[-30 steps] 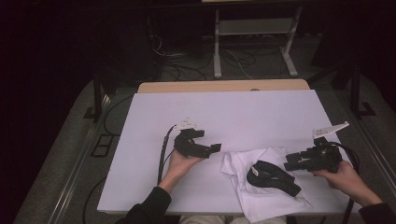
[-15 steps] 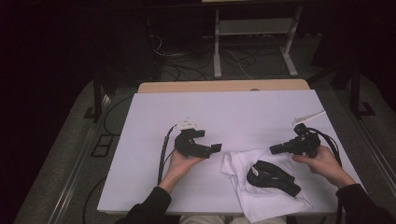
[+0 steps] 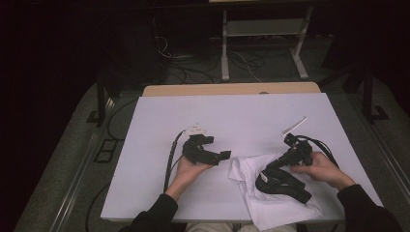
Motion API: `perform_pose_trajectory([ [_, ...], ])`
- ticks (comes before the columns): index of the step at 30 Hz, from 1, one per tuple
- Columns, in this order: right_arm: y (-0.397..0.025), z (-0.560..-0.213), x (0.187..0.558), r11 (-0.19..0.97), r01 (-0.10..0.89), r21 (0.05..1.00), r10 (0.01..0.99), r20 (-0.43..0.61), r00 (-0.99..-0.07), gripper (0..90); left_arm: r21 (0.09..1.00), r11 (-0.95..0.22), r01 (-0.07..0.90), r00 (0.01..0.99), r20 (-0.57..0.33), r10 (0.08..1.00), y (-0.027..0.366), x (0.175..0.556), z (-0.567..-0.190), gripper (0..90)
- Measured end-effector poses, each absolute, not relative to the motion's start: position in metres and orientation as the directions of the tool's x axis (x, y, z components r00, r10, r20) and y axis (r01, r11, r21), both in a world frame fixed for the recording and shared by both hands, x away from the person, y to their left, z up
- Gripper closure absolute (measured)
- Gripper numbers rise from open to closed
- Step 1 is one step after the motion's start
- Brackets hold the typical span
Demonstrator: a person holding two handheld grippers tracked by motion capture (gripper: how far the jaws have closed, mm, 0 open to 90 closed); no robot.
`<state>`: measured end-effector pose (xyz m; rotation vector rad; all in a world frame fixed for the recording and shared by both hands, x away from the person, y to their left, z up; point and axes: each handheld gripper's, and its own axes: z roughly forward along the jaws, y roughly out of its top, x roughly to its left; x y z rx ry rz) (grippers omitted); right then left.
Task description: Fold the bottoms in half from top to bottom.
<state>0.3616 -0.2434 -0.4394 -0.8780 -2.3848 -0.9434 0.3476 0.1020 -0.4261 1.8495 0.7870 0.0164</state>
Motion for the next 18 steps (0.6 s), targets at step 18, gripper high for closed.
perform_pose_trajectory([
  [18, -0.242, -0.426, 0.315, 0.633, 0.590, 0.502, 0.218, 0.616, -0.757, 87.9, 0.832, -0.222, 0.509, 0.787, -0.345, 0.512, 0.099, 0.346, -0.428, 0.0],
])
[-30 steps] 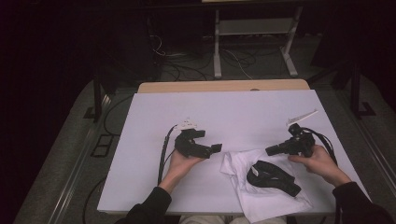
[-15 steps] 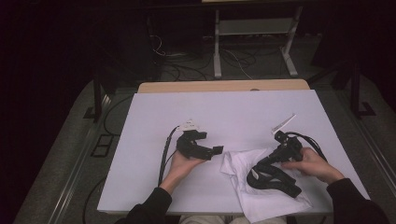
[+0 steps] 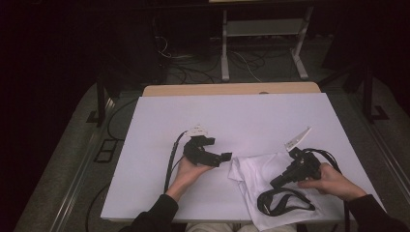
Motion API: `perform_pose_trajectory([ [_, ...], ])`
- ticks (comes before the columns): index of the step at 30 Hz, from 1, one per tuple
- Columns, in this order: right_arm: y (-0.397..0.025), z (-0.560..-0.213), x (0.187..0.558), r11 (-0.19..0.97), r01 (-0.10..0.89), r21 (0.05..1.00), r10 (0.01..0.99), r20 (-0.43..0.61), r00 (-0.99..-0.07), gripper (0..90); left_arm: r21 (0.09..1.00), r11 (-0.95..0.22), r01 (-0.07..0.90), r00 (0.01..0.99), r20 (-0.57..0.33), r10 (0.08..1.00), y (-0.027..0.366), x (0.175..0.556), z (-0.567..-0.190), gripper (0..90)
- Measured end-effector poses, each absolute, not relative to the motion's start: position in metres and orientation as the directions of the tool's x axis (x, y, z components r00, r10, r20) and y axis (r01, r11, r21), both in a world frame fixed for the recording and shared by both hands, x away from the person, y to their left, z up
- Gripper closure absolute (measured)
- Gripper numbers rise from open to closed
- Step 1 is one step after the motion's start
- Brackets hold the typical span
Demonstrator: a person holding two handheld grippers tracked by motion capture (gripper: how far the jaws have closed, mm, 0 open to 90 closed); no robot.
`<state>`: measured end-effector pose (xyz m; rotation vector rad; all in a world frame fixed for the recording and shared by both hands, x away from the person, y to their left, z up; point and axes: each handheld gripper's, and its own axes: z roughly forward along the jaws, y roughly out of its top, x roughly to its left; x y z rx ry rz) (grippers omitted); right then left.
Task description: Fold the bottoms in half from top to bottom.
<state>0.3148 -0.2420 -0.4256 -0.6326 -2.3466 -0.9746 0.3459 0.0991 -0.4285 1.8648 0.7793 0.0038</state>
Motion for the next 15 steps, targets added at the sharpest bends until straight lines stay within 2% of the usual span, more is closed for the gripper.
perform_pose_trajectory([
  [15, -0.242, -0.436, 0.276, 0.685, 0.545, 0.483, 0.193, 0.602, -0.775, 86.1, 0.824, -0.242, 0.513, 0.792, -0.346, 0.503, 0.094, 0.345, -0.432, 0.0],
])
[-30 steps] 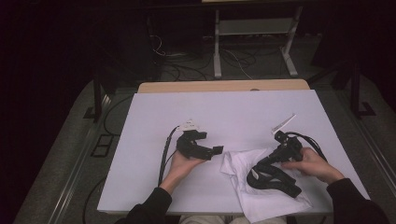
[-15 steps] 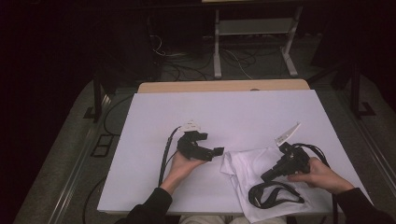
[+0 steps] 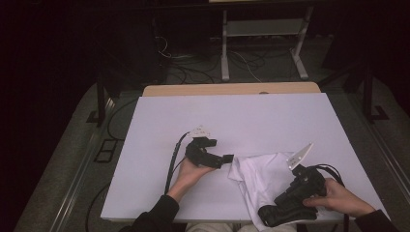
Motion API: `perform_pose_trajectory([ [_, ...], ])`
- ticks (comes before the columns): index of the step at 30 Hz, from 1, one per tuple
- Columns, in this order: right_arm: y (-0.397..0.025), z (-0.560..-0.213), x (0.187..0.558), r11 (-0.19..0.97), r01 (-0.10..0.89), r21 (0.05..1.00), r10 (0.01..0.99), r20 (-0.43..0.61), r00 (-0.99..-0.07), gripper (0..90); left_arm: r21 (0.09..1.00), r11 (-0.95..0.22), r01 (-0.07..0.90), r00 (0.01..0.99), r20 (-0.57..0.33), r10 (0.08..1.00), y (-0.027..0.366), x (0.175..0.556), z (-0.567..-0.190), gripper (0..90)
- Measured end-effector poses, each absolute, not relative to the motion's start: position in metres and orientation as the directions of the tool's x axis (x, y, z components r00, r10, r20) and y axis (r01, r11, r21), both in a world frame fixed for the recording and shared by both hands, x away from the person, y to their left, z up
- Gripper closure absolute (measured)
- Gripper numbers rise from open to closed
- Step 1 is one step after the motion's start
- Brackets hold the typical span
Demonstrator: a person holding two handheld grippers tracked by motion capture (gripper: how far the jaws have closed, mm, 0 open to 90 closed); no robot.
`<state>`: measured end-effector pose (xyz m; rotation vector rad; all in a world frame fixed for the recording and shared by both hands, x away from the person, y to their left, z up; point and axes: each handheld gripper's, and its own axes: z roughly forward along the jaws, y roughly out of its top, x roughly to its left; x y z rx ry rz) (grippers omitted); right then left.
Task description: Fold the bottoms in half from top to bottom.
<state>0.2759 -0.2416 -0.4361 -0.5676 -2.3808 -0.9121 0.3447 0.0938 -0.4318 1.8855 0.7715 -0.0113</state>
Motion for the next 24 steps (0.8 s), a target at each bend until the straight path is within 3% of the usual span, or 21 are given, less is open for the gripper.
perform_pose_trajectory([
  [8, -0.234, -0.448, 0.269, 0.744, 0.513, 0.429, 0.214, 0.574, -0.790, 87.7, 0.821, -0.249, 0.513, 0.795, -0.345, 0.499, 0.091, 0.344, -0.433, 0.0],
  [19, -0.233, -0.448, 0.265, 0.754, 0.491, 0.437, 0.217, 0.539, -0.814, 87.9, 0.822, -0.245, 0.514, 0.795, -0.349, 0.496, 0.088, 0.343, -0.433, 0.0],
  [24, -0.235, -0.444, 0.262, 0.750, 0.483, 0.451, 0.210, 0.530, -0.822, 75.2, 0.824, -0.238, 0.514, 0.794, -0.353, 0.494, 0.087, 0.344, -0.433, 0.0],
])
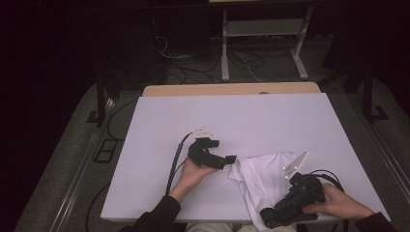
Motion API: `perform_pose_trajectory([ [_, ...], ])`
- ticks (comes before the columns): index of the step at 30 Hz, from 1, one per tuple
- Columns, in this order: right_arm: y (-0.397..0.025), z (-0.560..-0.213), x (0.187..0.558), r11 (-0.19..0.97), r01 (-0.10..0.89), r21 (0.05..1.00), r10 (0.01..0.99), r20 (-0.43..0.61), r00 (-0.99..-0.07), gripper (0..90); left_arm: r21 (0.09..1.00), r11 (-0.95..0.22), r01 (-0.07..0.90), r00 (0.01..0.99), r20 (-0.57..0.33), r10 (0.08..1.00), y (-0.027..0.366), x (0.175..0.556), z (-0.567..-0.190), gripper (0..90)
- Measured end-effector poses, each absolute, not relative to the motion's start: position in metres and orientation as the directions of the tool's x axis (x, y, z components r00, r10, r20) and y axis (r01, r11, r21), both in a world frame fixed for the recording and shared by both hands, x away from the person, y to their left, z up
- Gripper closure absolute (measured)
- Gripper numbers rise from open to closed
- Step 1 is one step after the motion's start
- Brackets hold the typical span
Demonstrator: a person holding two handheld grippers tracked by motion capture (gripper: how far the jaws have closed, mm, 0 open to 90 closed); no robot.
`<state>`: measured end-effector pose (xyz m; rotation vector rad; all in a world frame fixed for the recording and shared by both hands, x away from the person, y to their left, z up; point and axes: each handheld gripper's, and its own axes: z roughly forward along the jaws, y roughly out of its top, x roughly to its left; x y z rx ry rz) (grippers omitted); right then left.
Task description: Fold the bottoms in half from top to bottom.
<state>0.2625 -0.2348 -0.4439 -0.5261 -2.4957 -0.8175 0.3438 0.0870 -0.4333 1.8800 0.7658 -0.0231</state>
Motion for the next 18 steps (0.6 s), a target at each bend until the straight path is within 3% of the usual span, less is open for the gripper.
perform_pose_trajectory([
  [18, -0.265, -0.405, 0.289, 0.608, 0.519, 0.600, 0.296, 0.436, -0.850, 18.6, 0.806, -0.263, 0.530, 0.799, -0.370, 0.474, 0.082, 0.344, -0.432, 0.0],
])
